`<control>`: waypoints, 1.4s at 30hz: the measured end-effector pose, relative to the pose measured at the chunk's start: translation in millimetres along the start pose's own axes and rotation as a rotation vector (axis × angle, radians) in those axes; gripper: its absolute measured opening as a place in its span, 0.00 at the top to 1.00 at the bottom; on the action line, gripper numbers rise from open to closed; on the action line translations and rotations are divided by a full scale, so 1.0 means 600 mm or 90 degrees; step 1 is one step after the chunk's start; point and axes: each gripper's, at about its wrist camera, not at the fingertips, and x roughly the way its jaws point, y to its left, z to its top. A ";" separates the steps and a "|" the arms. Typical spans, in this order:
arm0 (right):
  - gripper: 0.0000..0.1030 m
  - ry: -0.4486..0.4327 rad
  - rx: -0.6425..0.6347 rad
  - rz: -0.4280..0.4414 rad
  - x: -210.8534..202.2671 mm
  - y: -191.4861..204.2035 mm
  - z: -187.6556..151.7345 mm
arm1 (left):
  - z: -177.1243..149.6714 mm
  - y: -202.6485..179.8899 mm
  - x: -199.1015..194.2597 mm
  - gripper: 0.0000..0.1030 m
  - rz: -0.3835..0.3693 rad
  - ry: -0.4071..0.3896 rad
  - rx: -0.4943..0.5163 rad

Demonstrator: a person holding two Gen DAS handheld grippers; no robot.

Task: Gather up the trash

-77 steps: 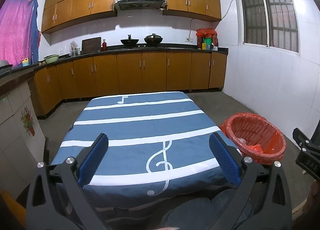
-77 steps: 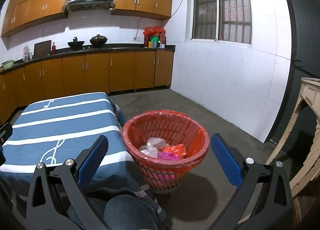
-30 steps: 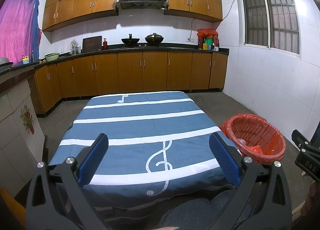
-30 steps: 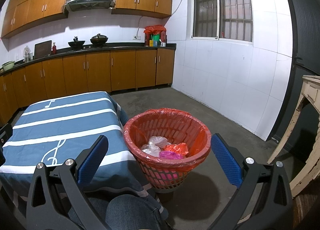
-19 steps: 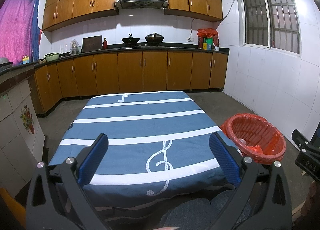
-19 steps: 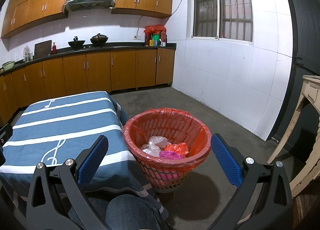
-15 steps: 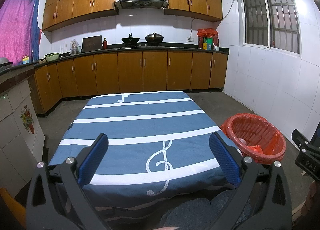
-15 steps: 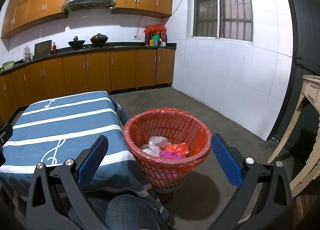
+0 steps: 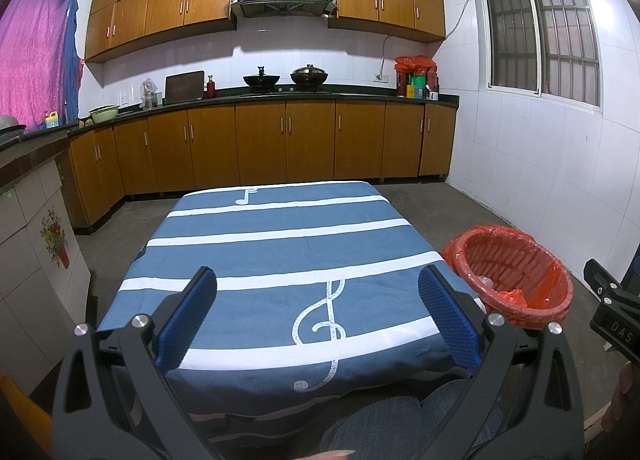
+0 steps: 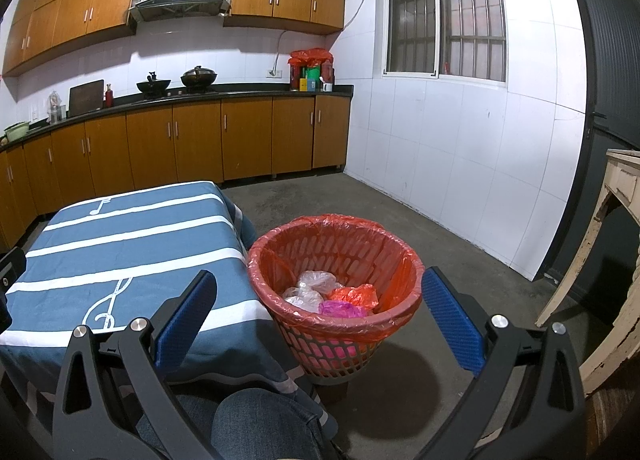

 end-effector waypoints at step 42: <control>0.02 0.003 0.001 0.001 0.001 -0.002 0.002 | -0.015 0.005 0.009 0.04 0.000 0.009 0.003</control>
